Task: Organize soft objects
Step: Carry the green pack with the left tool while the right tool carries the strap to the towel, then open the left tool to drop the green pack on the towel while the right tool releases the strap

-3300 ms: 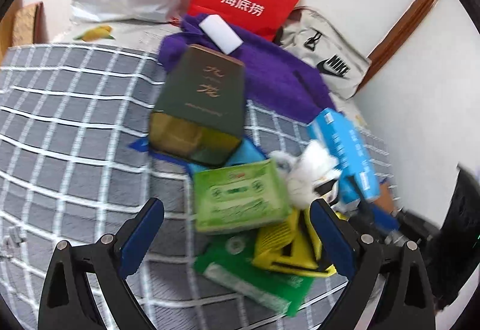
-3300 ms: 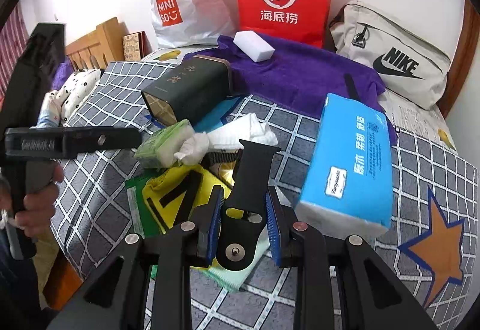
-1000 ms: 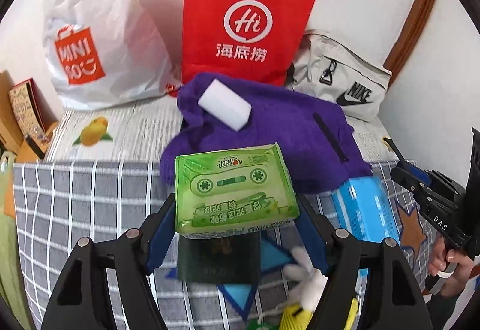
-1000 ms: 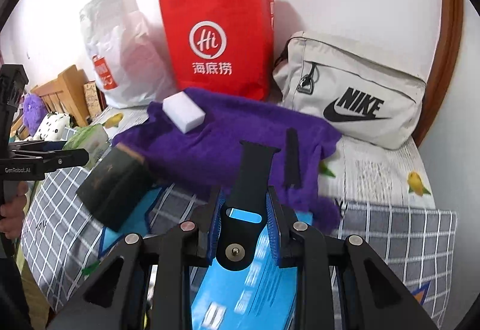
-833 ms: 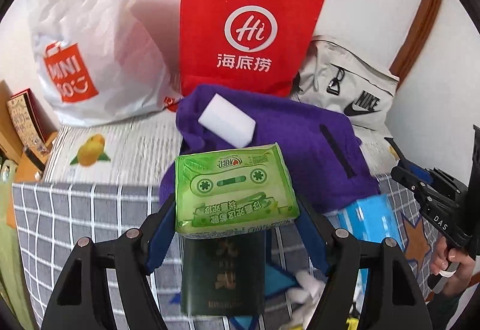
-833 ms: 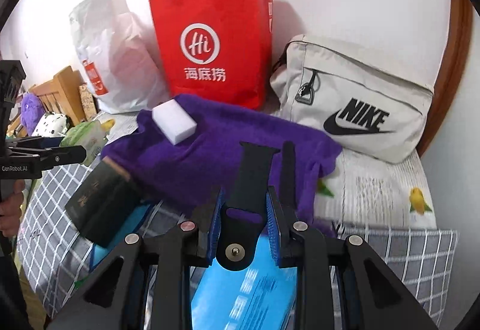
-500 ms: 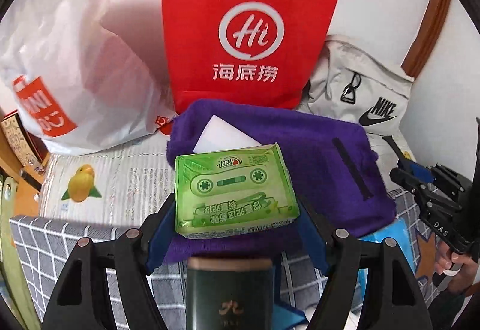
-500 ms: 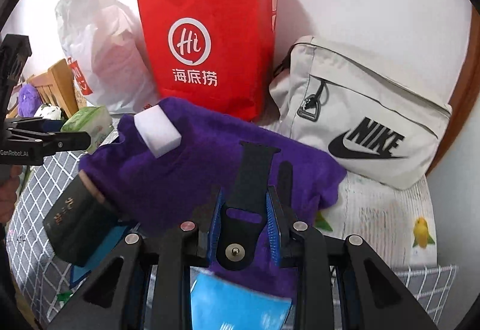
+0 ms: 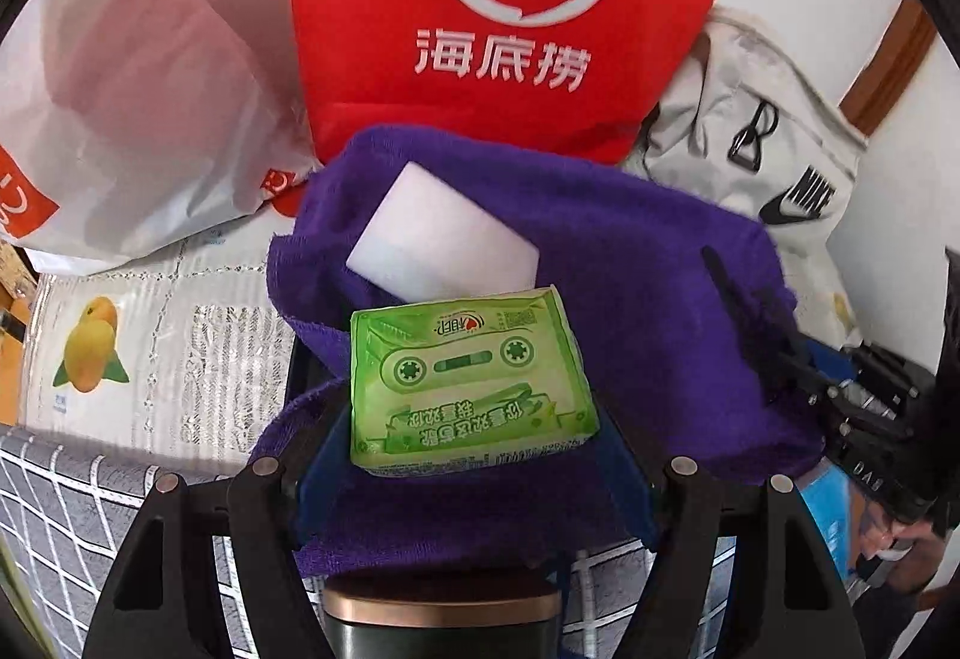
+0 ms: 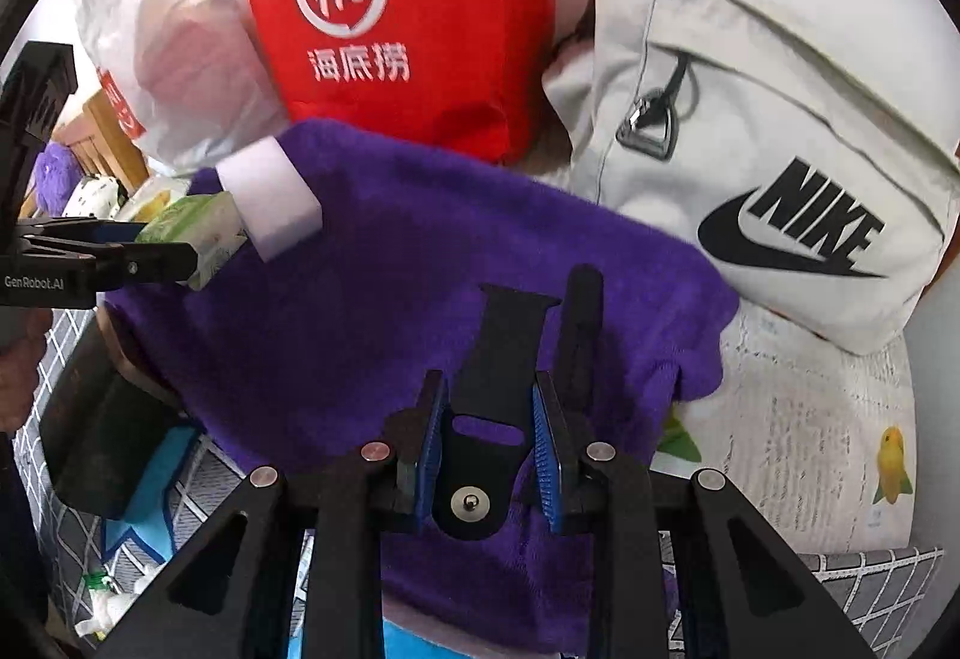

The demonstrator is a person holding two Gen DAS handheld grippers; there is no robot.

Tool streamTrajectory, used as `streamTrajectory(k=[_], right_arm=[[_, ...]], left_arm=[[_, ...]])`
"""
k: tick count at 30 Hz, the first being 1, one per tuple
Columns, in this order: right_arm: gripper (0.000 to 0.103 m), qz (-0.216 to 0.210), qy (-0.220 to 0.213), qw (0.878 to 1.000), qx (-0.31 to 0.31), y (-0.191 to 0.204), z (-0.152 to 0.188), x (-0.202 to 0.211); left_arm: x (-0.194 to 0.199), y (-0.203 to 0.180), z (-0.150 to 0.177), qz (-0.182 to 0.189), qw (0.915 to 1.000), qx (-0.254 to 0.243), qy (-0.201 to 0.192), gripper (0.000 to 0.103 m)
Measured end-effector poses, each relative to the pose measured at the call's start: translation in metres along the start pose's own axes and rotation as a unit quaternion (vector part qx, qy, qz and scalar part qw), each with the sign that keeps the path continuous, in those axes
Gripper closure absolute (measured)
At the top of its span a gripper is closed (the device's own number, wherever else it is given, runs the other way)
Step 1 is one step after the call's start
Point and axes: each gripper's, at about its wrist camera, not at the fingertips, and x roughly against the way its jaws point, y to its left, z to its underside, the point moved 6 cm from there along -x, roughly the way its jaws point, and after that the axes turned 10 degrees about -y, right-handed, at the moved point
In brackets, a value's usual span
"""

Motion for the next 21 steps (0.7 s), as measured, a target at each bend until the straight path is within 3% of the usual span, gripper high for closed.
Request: streamTrajectory(k=[21], right_arm=[[0.075,-0.022,0.078,0.996,0.030,0.016,0.025,-0.032]], left_arm=[[-0.017,0.004,0.009,-0.018,0.9992,-0.019,0.030,0.029]])
